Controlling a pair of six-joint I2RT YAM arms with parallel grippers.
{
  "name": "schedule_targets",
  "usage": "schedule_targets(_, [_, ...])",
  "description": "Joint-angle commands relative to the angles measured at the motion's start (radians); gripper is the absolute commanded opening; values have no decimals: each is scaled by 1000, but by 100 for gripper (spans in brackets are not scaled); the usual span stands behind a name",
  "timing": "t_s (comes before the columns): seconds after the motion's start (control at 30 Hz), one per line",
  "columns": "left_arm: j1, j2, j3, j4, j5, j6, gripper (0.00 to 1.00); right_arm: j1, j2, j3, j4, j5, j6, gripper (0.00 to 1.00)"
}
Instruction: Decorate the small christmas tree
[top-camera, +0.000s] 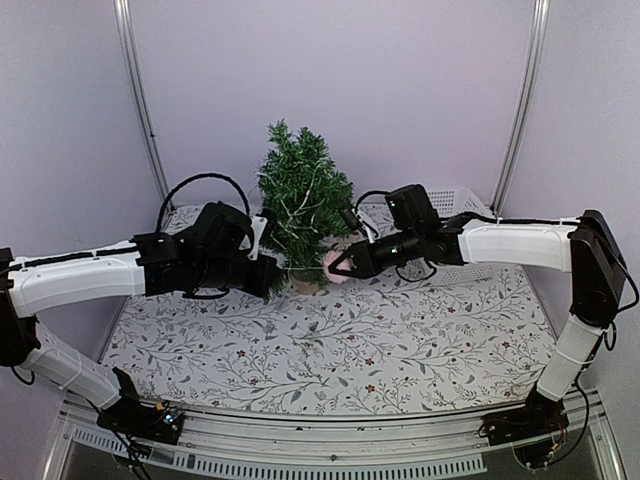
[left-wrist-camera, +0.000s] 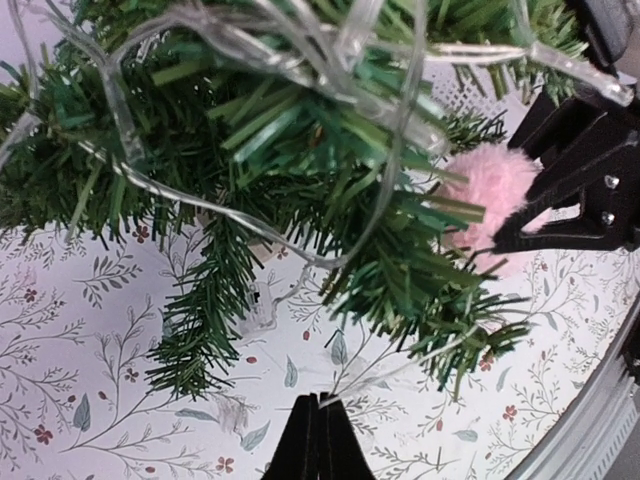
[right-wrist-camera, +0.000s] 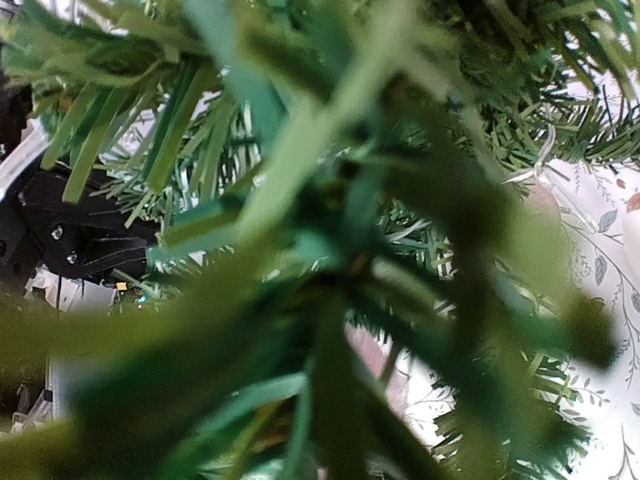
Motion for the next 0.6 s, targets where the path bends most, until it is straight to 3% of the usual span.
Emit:
schedule_targets(0.0, [18,-17,-28,24,10,5,0,-4,-4,-21,-3,-35,-30,0])
schedule_targets(0.1, [16,-23,-39,113,96,46,0,2,-12,-13,16,-63,-37,9])
schedule_targets(0.23, [16,-22,-58,209,226,76,0,3,-24,-6,23,-76,-45,30])
schedule_targets(0.4, [18,-28,-73,237,248,72,8,-8,-61,-15,18,-75,-34,54])
schedule_targets(0.47, [25,-44,-86,241,244,66,16,-19,-81,-24,11,-70,-23,62])
schedule_targets(0.57, [36,-88,-117,252,246,64,35,-36,-117,-48,7,-73,-12,70])
